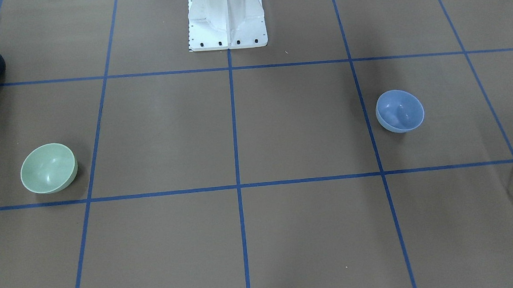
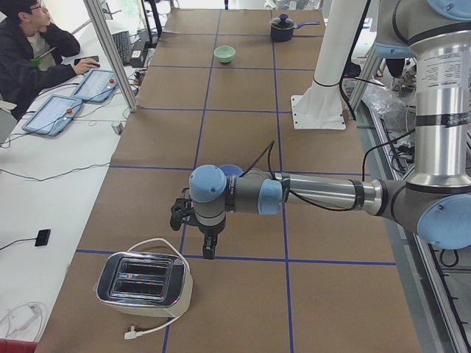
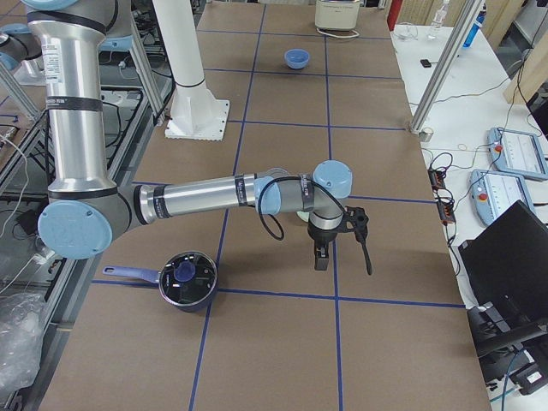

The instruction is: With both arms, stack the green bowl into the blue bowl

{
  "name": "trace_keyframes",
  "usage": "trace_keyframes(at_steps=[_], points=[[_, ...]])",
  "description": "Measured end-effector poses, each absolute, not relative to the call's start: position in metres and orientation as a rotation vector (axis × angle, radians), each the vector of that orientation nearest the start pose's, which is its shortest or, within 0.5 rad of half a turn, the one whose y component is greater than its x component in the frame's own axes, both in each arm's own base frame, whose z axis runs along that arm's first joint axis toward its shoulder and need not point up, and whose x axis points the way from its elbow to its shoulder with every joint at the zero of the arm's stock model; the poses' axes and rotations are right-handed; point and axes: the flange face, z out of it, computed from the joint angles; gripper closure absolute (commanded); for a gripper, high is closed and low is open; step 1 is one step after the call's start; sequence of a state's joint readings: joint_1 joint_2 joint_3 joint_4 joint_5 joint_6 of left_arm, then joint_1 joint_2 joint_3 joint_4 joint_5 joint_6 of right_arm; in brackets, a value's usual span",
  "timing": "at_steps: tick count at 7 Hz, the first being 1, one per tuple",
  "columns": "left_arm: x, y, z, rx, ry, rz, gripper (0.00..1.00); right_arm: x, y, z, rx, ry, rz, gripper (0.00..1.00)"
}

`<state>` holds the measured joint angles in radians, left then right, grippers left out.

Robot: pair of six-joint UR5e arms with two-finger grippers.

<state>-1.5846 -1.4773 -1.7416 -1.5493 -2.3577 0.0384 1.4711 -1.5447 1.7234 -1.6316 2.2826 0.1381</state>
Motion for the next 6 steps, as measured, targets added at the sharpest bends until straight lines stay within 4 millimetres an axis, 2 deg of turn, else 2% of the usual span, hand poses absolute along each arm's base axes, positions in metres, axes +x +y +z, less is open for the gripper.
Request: trace_keyframes(at_steps=[4, 6], points=[[-0.069, -0.456, 0.618, 0.082, 0.78, 0.049, 0.01, 0.017, -0.51, 0.575, 0.044, -0.721, -0.014, 0.0], [-0.069, -0.457, 0.605, 0.124, 0.782, 0.065, 0.01, 0.013, -0.516, 0.567, 0.114, -0.73, -0.044, 0.0]])
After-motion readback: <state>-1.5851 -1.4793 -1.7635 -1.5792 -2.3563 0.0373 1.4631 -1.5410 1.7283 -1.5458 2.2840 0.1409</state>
